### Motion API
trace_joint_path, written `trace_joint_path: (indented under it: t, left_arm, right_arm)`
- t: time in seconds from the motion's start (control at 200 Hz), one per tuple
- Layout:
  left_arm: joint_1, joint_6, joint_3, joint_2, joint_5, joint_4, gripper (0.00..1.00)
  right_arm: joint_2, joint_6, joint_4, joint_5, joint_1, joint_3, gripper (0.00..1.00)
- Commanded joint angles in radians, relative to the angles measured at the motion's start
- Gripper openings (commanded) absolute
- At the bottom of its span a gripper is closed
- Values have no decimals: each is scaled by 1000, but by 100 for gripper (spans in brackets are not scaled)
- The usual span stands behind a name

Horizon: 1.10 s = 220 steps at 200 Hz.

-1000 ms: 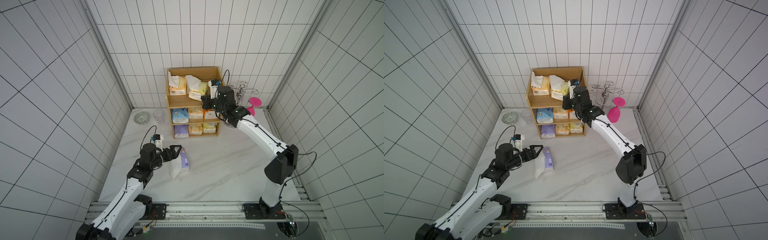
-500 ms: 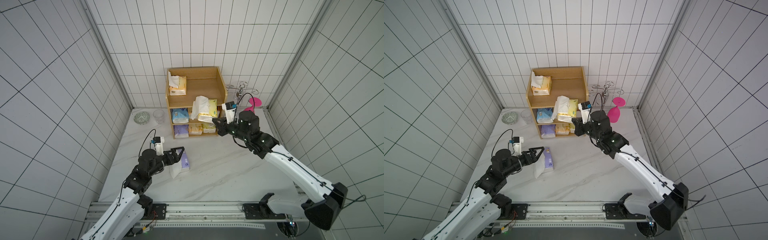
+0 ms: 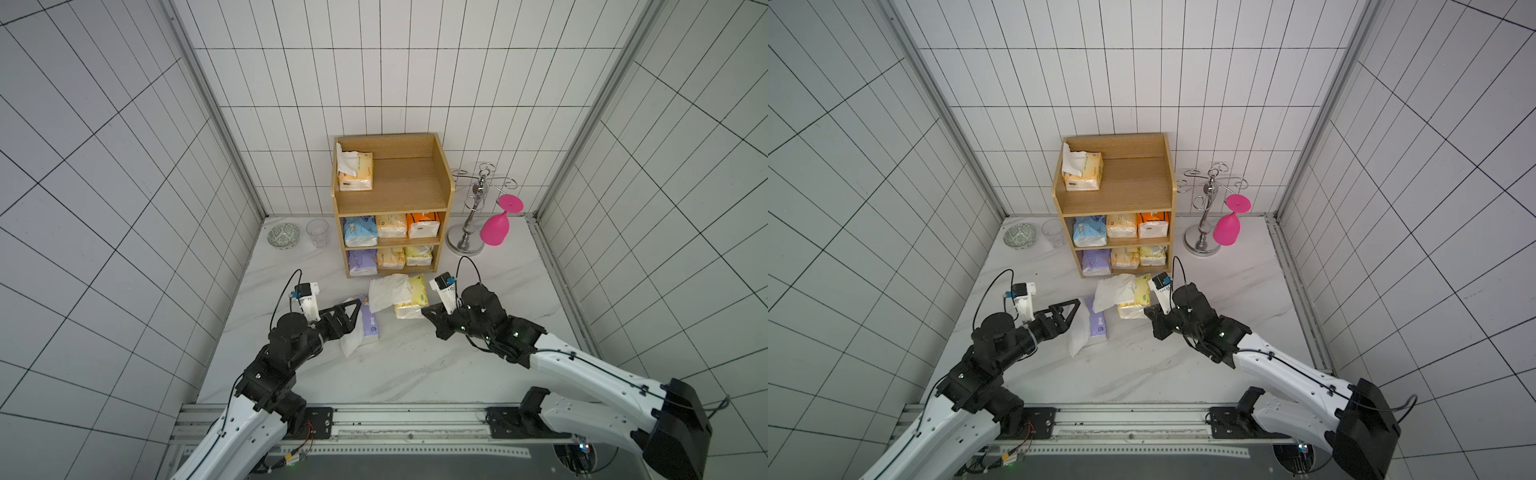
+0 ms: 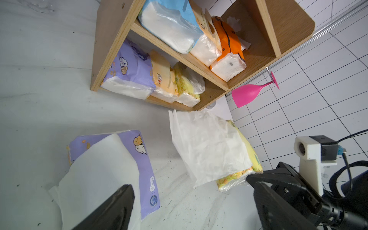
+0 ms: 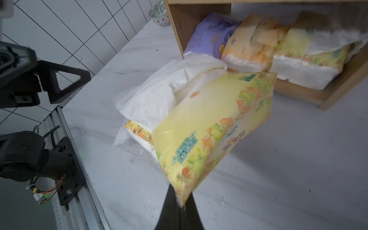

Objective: Remove the tissue boxes from the shelf
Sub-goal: Place the box of tissues at the center of the board.

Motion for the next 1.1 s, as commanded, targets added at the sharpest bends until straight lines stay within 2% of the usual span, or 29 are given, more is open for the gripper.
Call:
trace_joint_path:
  t: [0.0, 0.11, 0.225, 0.285, 0.37, 0.445, 0.605, 0.745, 0.84, 0.924, 1.019, 1.094]
  left_arm:
    - [-3, -3, -27, -33, -42, -57, 98]
    - [-3, -6, -44, -44, -44, -71, 98]
    - [-3, -2, -50, -35, -56, -79, 98]
    - [-3, 1, -50, -26, -60, -79, 98]
    - [-3, 6, -51, -15, -69, -79, 98]
    - [-3, 12, -51, -9, -78, -82, 98]
    - [-3, 32, -59, -6, -113, -83, 98]
    - [0, 48, -81, -15, -159, -64, 98]
    - [6, 54, -93, -12, -165, -46, 98]
    - [16, 56, -104, 10, -156, -13, 98]
    - [35, 32, -118, 43, -126, 38, 98]
    - [50, 21, -135, 64, -90, 93, 98]
  right_arm:
    - [4, 62, 169, 37, 23, -97, 0]
    - [53, 108, 261, 47, 38, -178, 0]
    - [117, 146, 347, 50, 49, -234, 12]
    - [147, 155, 366, 51, 52, -246, 22]
    - [172, 165, 353, 52, 55, -247, 44]
    - [164, 171, 319, 70, 55, -249, 51]
    - [49, 176, 188, 157, 55, -260, 57]
    - [-117, 187, 62, 207, 48, -265, 62]
    - [-198, 220, -5, 158, 10, -254, 65]
    - [-210, 263, -61, 108, -55, -236, 65]
    - [-140, 291, -70, -12, -130, -206, 66]
    - [-66, 308, -45, -47, -147, -180, 66]
